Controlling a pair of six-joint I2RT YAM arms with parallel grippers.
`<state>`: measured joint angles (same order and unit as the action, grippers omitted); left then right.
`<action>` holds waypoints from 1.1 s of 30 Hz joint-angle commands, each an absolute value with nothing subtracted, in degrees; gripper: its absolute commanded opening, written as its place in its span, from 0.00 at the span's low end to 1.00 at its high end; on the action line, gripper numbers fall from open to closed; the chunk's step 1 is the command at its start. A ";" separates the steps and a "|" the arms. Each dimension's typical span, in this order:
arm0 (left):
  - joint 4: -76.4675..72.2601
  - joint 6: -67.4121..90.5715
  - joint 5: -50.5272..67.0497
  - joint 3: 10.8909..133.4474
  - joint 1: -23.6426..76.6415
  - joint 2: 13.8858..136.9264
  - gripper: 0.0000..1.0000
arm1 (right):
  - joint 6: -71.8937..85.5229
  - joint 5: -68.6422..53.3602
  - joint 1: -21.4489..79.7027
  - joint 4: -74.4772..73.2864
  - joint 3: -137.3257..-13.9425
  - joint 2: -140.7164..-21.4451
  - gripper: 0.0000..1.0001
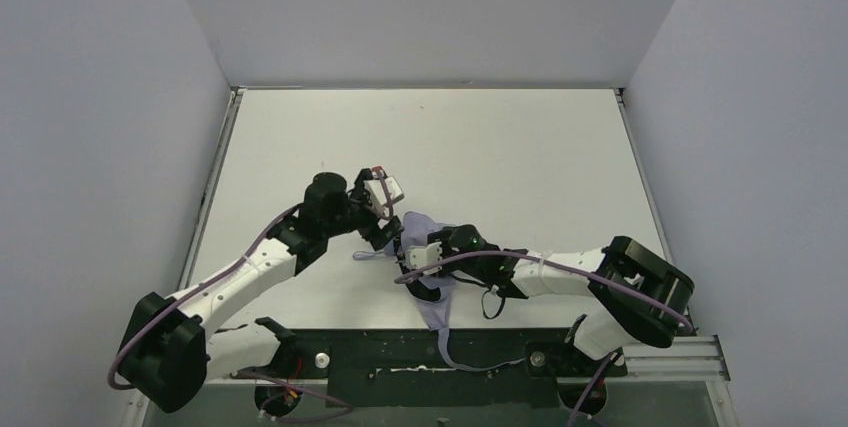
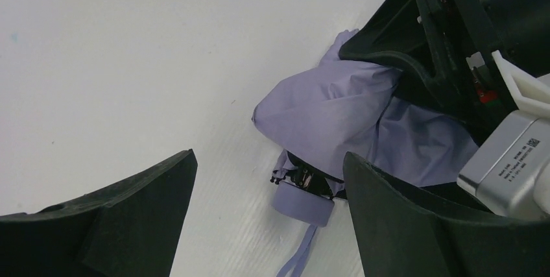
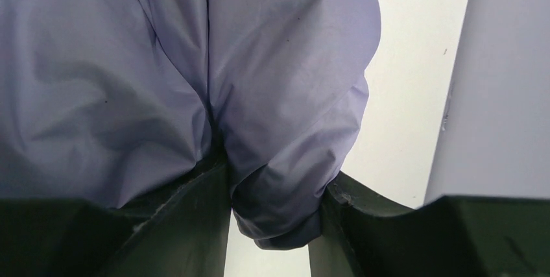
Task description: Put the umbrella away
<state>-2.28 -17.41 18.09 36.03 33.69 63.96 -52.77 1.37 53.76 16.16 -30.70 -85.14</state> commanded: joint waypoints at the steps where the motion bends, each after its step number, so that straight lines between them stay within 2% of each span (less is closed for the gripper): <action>1: 3.98 -20.82 33.41 43.77 30.57 69.27 0.81 | -59.07 6.70 55.19 17.21 -26.93 -87.20 0.12; 9: 19.17 -27.50 46.24 55.87 28.92 83.78 0.82 | -59.53 8.15 56.77 18.57 -25.63 -86.87 0.12; 13: 26.84 -30.13 49.46 60.68 29.00 90.87 0.89 | -59.52 9.07 57.21 19.27 -25.26 -86.49 0.11; 33: 38.48 -33.92 47.60 74.84 34.45 108.27 0.93 | -61.39 10.36 54.53 16.43 -21.31 -76.87 0.11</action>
<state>35.44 -31.83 44.40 71.20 33.26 105.21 -59.86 8.84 55.40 20.78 -22.76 -79.20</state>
